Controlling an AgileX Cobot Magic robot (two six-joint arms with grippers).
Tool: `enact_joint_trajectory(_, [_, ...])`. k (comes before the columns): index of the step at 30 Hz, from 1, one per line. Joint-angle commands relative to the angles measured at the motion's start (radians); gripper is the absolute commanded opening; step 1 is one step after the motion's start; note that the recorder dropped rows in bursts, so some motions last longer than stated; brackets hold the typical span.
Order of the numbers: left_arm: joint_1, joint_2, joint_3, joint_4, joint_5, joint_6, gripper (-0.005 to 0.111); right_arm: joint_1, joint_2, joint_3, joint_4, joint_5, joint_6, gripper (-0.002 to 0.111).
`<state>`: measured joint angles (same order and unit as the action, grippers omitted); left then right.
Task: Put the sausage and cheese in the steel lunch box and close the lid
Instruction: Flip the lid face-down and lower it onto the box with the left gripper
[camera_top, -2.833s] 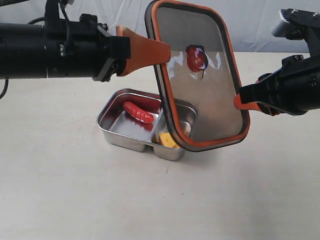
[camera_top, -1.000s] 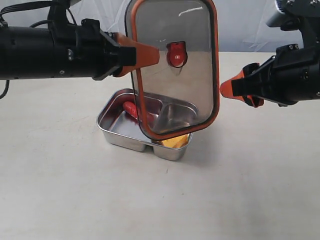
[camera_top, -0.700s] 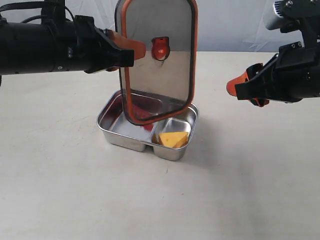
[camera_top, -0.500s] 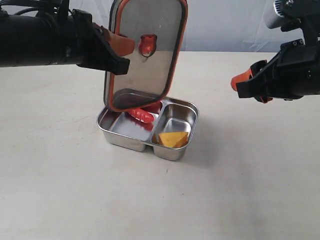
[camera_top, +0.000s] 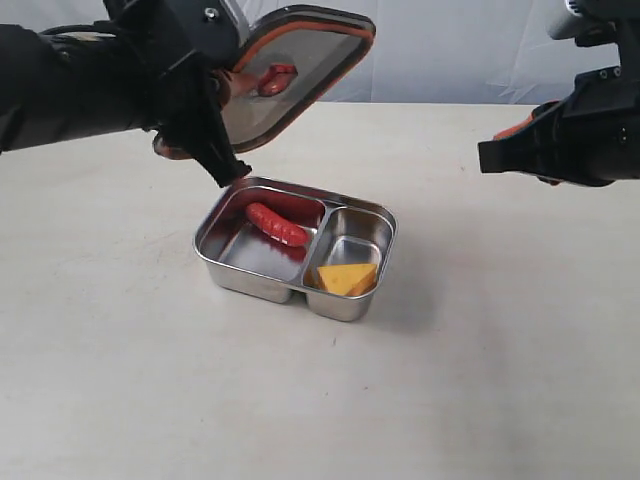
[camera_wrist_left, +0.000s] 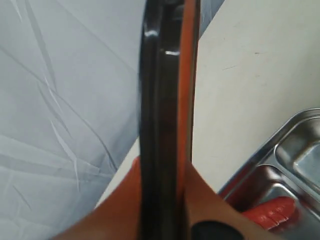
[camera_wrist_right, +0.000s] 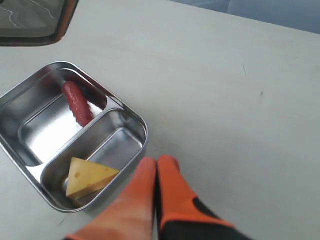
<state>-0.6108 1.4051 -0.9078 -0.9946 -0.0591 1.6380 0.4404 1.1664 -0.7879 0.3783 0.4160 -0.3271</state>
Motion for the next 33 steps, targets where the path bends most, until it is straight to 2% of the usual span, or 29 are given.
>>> enact_joint_trajectory(1, [-0.046,0.049,-0.004,0.079,-0.052,0.025,0.000,-0.012,-0.013,0.005,-0.119,0.024,0.153,0.000])
enact_joint_trajectory(3, [-0.057,0.080,-0.004,0.101,-0.068,0.052,0.000,-0.012,-0.031,0.005,-0.152,0.052,0.182,0.000])
enact_joint_trajectory(8, [-0.105,0.160,-0.004,0.095,-0.223,0.174,0.000,-0.012,-0.099,0.005,-0.207,0.114,0.202,0.000])
enact_joint_trajectory(11, [-0.153,0.195,-0.004,0.012,-0.304,0.329,0.000,-0.012,-0.143,0.005,-0.282,0.133,0.259,0.000])
enact_joint_trajectory(14, [-0.209,0.230,-0.004,-0.155,-0.422,0.492,0.000,-0.012,-0.183,0.005,-0.399,0.139,0.376,0.000])
enact_joint_trajectory(18, [-0.280,0.261,0.018,-0.215,-0.592,0.492,0.000,-0.012,-0.216,0.005,-0.513,0.179,0.493,0.000])
enact_joint_trajectory(26, [-0.424,0.263,0.109,-0.257,-0.707,0.492,0.000,-0.012,-0.234,0.005,-0.553,0.208,0.540,0.000])
enact_joint_trajectory(29, [-0.455,0.269,0.129,-0.264,-0.762,0.492,0.000,-0.012,-0.234,0.005,-0.553,0.208,0.540,0.000])
enact_joint_trajectory(33, [-0.458,0.289,0.151,-0.264,-0.783,0.492,0.000,-0.012,-0.234,0.005,-0.551,0.208,0.544,0.000])
